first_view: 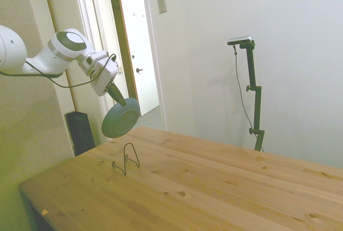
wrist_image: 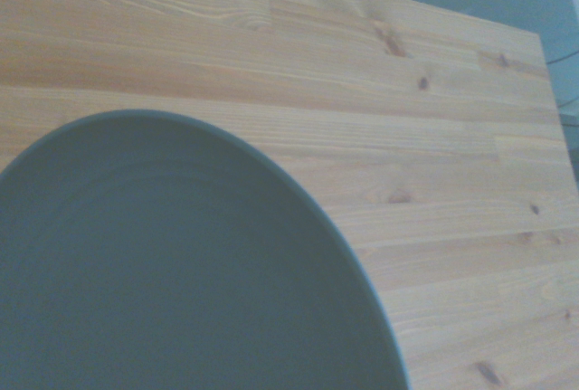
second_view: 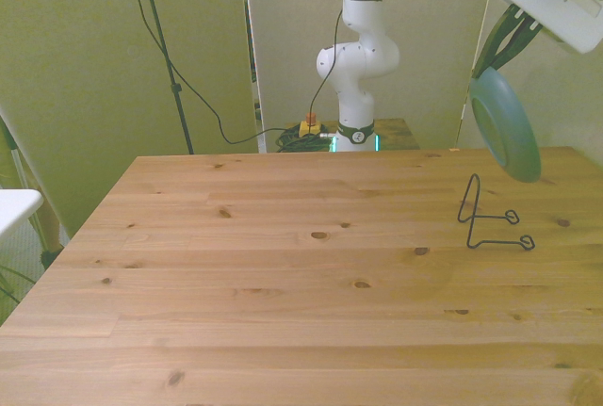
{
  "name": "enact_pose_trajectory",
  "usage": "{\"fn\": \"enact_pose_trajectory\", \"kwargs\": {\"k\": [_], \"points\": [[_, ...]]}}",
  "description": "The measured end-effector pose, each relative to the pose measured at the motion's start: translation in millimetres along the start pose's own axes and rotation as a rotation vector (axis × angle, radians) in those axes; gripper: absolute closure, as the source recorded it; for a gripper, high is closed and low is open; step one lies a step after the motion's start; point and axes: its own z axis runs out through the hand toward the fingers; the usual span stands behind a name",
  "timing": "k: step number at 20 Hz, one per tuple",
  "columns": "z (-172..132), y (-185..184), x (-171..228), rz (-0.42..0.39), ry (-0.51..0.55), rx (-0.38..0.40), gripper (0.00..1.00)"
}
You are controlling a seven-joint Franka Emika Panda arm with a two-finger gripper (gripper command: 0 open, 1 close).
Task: Load the plate
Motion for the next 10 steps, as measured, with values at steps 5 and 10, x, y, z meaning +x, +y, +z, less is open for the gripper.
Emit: {"fn": "enact_pose_trajectory", "kwargs": {"k": [5,10], "points": [[11,-10,-19,-0.002,0.039,-0.061,1.0],[19,-22,-46,-0.021,0.092,-0.139,1.0]]}}
